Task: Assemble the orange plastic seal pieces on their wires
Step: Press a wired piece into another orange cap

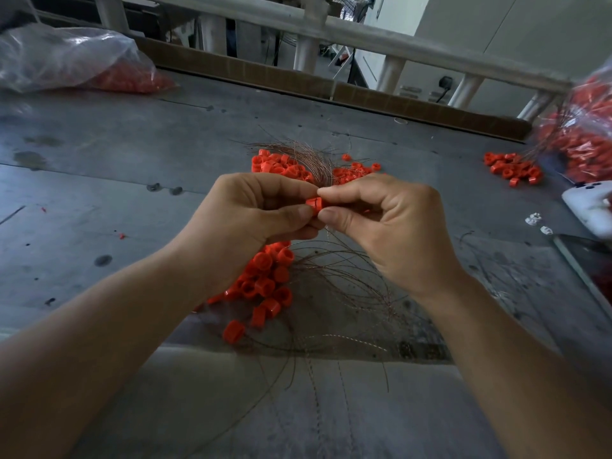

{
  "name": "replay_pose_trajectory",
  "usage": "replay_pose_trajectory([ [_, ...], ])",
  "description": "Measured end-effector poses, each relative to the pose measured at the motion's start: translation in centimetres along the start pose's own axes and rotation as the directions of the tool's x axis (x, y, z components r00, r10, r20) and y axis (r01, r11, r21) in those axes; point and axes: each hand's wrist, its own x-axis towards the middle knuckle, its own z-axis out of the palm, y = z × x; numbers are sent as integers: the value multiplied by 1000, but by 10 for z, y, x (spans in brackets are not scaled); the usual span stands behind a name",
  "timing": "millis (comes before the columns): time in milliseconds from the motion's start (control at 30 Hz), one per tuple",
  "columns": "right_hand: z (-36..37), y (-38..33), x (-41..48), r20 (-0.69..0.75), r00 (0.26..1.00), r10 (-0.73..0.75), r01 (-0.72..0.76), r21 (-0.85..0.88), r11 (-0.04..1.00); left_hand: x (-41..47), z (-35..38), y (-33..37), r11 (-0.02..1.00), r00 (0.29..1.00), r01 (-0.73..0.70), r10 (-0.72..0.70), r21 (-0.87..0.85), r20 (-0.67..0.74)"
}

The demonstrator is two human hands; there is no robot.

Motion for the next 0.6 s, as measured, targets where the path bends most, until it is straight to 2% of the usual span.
replay_pose_trajectory([
  [333, 0, 1, -1, -1, 999, -39, 39, -53, 998, 0, -1, -2, 1000, 1000, -11, 11, 10, 16],
  [600, -2, 0, -1, 43, 999, 8, -4, -73, 997, -1, 1, -2, 999, 1000, -9, 9, 46, 9],
])
